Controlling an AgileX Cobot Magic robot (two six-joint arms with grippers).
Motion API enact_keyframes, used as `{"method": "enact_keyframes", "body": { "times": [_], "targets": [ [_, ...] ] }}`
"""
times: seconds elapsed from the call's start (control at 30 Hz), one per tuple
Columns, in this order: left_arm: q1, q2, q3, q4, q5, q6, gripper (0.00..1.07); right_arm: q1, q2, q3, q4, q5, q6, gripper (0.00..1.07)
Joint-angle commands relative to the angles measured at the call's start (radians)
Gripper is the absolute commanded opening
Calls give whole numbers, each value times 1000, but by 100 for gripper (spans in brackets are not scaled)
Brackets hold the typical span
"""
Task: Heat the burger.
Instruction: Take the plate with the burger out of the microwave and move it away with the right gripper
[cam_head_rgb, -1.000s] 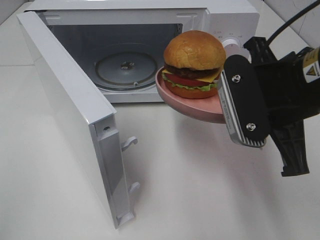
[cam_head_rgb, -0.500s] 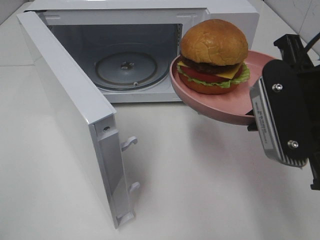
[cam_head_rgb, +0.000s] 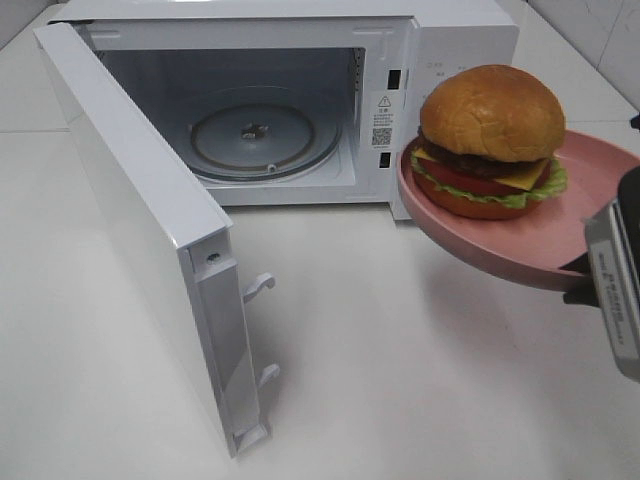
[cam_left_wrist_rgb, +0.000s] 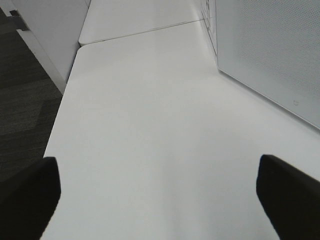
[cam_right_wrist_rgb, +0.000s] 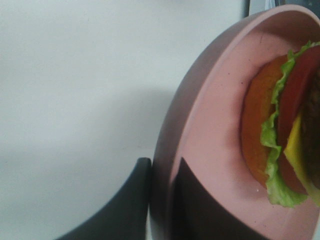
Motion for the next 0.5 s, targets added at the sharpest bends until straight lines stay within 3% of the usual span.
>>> {"method": "enact_keyframes", "body": {
  "times": [0.03, 0.5],
  "targets": [
    [4, -17, 3, -2, -11, -3, 101, -3, -42, 3, -41, -24, 30, 0],
    [4, -17, 3, -2, -11, -3, 101, -6, -122, 77, -178, 54, 359, 0]
  ]
}}
